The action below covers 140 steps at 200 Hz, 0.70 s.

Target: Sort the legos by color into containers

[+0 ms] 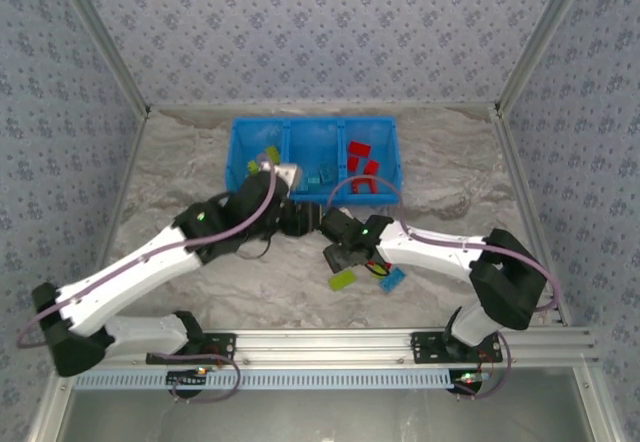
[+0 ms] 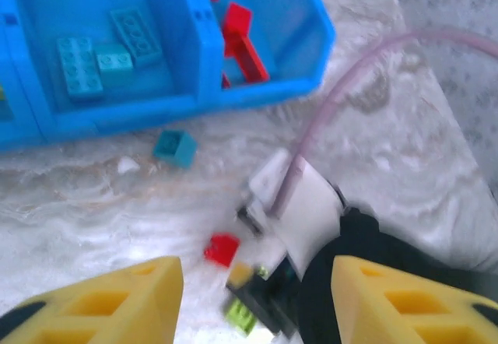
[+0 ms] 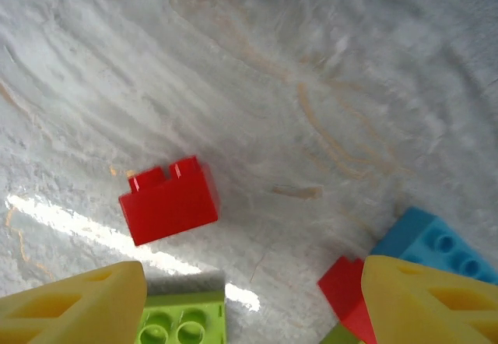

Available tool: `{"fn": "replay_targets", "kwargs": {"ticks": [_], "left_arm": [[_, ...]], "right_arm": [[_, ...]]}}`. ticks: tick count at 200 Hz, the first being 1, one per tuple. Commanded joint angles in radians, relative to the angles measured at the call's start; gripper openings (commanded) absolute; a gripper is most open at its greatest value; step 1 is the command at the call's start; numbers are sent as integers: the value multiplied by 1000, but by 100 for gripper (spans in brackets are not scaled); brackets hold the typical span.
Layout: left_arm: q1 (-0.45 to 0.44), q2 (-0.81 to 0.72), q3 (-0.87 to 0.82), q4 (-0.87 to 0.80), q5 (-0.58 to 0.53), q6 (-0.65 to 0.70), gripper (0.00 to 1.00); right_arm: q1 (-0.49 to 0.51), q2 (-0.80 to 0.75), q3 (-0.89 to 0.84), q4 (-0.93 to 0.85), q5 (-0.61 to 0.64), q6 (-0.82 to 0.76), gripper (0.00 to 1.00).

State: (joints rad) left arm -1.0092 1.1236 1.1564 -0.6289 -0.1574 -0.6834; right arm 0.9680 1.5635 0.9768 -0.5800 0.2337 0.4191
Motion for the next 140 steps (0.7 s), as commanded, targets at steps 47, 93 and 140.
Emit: {"fn": "replay_targets", "kwargs": {"ticks": [47, 93, 140], "left_arm": [[-403, -283, -286, -74, -268, -99, 56], [-522, -237, -262, -58, -373, -104, 57], [-583, -201, -288, -8, -415, -129, 57]], "right_arm": [[-38, 159, 84, 55, -84, -87, 68], [-45, 209, 100, 81, -101, -78, 51], [-45, 196, 78, 92, -85, -59, 40]]}}
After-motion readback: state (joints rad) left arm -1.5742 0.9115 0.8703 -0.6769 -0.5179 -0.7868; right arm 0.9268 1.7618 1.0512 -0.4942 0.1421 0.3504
